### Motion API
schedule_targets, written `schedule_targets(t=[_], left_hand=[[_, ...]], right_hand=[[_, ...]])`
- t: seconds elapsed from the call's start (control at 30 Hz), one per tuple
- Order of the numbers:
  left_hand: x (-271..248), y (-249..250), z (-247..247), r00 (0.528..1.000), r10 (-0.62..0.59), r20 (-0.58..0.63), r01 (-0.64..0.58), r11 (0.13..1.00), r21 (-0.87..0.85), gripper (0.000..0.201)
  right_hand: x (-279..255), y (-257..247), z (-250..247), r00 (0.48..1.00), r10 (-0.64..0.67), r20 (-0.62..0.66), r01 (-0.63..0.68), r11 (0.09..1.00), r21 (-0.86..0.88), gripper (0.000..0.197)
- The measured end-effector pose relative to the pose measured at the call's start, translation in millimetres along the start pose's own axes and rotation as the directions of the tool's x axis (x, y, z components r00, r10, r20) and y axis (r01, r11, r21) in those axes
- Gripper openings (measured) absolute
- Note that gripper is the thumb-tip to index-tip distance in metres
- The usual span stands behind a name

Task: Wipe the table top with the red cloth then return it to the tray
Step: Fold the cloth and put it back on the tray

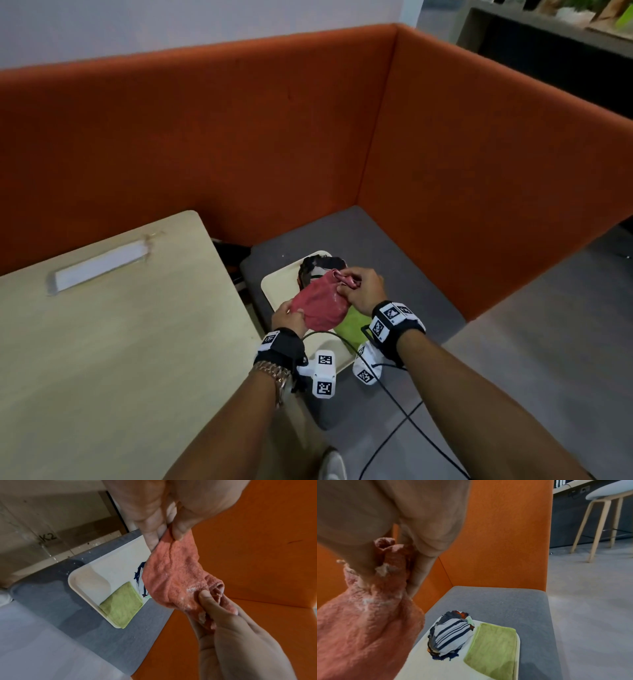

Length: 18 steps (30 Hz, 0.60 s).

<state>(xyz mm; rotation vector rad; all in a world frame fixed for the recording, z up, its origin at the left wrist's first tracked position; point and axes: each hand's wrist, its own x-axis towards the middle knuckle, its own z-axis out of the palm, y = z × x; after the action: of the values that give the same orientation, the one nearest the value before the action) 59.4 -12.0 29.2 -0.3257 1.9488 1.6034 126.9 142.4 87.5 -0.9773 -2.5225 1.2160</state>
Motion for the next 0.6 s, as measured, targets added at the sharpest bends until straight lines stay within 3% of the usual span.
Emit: schedule_targets(t=[0.13, 0.23, 0.4, 0.6], left_hand=[[1.3, -21.4, 17.1, 0.995, -0.013, -0.094, -0.001, 0.989, -0.149, 0.041], [-1.5, -43.5, 25.8, 0.99, 0.055, -0.132, -0.069, 0.992, -0.109, 0.037], [6.7, -93.2, 33.6, 0.997, 0.08, -0.016, -0.082, 0.981, -0.177, 0.05], [29.4, -152.1, 43.5, 0.997, -0.015, 0.07, 0.038, 0.94, -0.339, 0.057]], right_hand=[[3.6, 19.7, 16.2, 1.0, 0.009, 0.029, -0.006, 0.996, -0.084, 0.033], [3.0, 28.0, 22.4, 0.999, -0.006, 0.049, 0.013, 0.992, -0.129, 0.029], [-1.1, 46.2, 39.2, 0.998, -0.02, 0.068, 0.033, 0.981, -0.189, 0.028], [-3.2, 81.0, 80.2, 0.994, -0.056, 0.09, 0.075, 0.97, -0.231, 0.034]])
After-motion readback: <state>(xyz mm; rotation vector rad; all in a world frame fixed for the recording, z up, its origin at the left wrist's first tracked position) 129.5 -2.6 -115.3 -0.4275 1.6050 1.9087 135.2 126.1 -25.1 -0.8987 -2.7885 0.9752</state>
